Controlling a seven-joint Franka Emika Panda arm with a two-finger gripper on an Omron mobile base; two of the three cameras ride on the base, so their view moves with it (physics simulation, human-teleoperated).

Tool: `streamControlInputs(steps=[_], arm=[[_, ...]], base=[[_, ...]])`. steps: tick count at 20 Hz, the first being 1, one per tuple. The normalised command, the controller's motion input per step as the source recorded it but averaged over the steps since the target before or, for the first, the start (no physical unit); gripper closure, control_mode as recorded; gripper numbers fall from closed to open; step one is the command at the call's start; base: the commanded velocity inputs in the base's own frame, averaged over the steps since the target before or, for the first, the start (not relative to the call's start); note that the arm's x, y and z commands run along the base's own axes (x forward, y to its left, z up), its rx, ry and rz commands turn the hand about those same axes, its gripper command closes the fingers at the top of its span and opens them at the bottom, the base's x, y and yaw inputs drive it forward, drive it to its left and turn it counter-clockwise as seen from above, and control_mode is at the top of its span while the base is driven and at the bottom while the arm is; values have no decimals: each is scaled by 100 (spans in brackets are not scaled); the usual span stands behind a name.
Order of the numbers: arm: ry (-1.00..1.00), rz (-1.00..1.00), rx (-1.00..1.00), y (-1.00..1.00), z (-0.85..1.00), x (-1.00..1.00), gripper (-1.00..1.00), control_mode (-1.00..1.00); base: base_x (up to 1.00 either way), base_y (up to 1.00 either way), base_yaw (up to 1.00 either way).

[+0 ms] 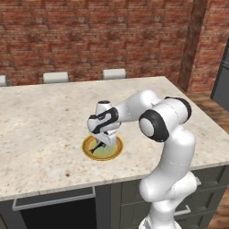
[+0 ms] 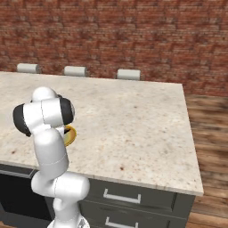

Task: Place the fish on the rack of the oven, and slide the rack back inside. Close the oven door.

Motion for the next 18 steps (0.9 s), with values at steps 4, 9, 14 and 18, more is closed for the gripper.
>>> streamControlInputs(steps=[4,9,14,18], arm=[[-45,3,-7,-7,48,-62,100,-100],[-43,13,-12,-18,67,-44,100,-100],[-38,19,-12,-45,80,-62,100,-100],[-22,10,-9,-37,82,-57,100,-100]], base=[[0,0,0],[0,0,0],[0,0,0],[0,0,0]])
